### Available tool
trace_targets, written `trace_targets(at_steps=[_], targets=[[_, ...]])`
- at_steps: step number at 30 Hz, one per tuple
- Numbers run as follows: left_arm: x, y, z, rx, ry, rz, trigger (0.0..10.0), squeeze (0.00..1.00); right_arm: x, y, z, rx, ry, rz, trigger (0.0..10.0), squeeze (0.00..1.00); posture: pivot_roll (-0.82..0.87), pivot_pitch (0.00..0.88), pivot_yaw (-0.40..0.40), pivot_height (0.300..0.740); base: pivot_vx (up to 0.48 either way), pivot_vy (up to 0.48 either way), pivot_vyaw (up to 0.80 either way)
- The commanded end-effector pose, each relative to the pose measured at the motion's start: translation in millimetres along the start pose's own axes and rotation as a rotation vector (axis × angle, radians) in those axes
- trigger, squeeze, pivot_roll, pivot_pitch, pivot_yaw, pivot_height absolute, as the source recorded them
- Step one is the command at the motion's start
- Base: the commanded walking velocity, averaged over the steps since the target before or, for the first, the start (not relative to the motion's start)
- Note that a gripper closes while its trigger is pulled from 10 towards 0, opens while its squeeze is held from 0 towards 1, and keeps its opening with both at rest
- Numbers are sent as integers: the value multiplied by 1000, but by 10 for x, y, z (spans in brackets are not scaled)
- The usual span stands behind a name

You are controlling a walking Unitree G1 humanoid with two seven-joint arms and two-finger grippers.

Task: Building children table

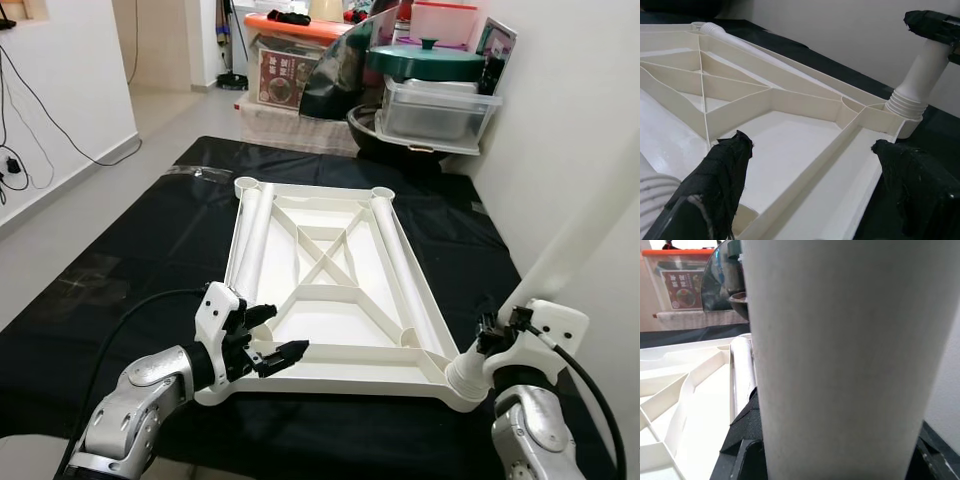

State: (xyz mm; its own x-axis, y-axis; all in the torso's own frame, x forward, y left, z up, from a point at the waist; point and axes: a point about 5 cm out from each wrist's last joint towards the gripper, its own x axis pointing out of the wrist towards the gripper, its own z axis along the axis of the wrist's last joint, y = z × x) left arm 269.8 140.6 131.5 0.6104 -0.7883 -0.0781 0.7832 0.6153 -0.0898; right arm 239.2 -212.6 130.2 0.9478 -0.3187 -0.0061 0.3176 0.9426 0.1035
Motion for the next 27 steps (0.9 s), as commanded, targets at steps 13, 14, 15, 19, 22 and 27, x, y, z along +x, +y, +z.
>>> trace_targets(at_steps=[13, 14, 15, 19, 22, 27], targets=[[98, 14, 12, 12, -2, -16, 10000, 0, -62, -105, -145, 17, 72, -54, 10000, 1000, 105, 0, -81, 740, 0, 0, 0], [100, 14, 10, 11, -1, -17, 10000, 0, -63, -91, -72, 26, 38, -36, 10000, 1000, 105, 0, -81, 740, 0, 0, 0], [102, 13, 8, 11, -1, -18, 10000, 0, -64, -82, -22, 31, 16, -24, 10000, 1000, 105, 0, -81, 740, 0, 0, 0], [107, 11, 4, 10, 0, -22, 10000, 0, -68, -76, 177, 40, -69, 54, 10000, 1000, 97, 0, -75, 740, 0, 0, 0], [111, 13, 2, 10, 0, -24, 10000, 0, -69, -82, 274, 34, -104, 107, 10000, 1000, 90, 0, -73, 740, 0, 0, 0], [120, 15, -2, 9, -2, -26, 10000, 0, -43, -159, 458, -20, -150, 227, 10000, 1000, 86, 0, -73, 740, 0, 0, 0]])
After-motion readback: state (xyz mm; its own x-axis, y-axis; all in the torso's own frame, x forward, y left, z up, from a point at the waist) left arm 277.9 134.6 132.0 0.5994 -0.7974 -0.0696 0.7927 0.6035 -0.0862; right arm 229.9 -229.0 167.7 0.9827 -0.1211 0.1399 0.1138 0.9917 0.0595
